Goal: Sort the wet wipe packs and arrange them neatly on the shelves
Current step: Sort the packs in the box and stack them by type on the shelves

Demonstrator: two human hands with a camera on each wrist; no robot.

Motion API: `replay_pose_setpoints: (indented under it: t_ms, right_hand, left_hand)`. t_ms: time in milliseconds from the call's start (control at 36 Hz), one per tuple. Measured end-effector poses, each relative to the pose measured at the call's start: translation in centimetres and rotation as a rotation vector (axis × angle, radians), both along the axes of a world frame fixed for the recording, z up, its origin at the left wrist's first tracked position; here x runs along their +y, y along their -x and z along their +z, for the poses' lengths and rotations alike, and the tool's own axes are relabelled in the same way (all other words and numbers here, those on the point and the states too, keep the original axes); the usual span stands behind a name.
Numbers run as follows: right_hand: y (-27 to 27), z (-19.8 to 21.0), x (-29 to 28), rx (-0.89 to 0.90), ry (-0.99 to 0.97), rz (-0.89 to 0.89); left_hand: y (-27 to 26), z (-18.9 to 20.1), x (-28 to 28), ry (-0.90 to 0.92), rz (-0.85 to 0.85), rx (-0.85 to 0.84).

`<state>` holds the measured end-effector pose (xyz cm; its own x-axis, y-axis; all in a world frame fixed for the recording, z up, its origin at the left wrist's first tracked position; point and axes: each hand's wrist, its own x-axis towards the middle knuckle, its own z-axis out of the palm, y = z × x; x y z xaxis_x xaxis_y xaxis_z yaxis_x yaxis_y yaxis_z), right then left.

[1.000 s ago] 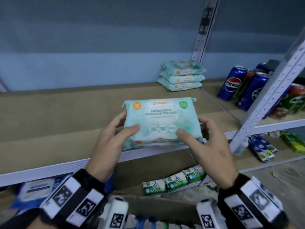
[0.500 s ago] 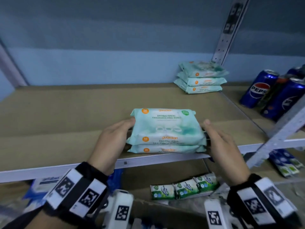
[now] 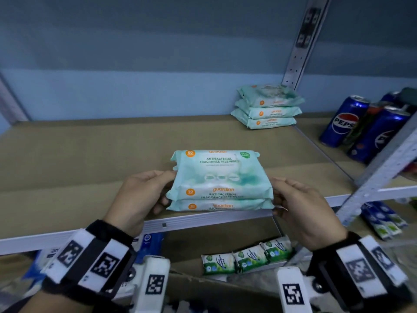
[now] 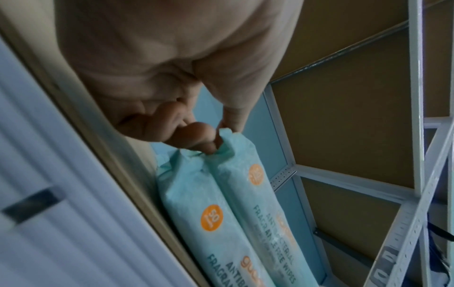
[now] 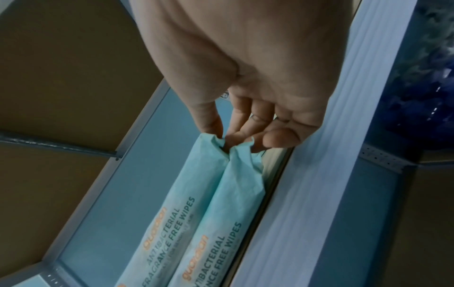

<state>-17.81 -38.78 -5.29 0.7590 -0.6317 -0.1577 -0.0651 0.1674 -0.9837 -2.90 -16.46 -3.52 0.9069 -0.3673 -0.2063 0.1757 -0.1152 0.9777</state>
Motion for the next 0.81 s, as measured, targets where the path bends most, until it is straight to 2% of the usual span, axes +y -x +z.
replay_pose_setpoints:
  t_ms: [111, 250, 361, 556, 694, 805]
  right_hand:
    - [0.0, -0.3, -0.4, 0.039, 0.029, -0.005]
    - [0.1, 0.1, -0.9, 0.064, 0.165, -0.050]
    - [0.3, 0.2, -1.5, 0.089, 0.245, -0.081]
    - [0.6, 0.2, -1.6, 0.102, 0.128, -0.024]
    - [1.0, 0.7, -1.2, 0.080, 0.035, 0.010]
    - [1.2, 0.3, -1.2, 0.125, 0.031, 0.012]
  left_hand:
    - [0.2, 0.0, 0.0, -0.046, -0.023, -0.031]
    - [0.5, 0.4, 0.0, -0.063, -0.048, -0.066]
    - [0.1, 0.5, 0.6, -0.145, -0.040, -0.111]
    - [-0.1, 0.4, 1.1, -0.136, -0.016, -0.071]
    - [-0.2, 0.5, 1.7, -0.087, -0.120, 0.014]
    - [-0.1, 0.2, 2.2, -0.118, -0.203, 0.044]
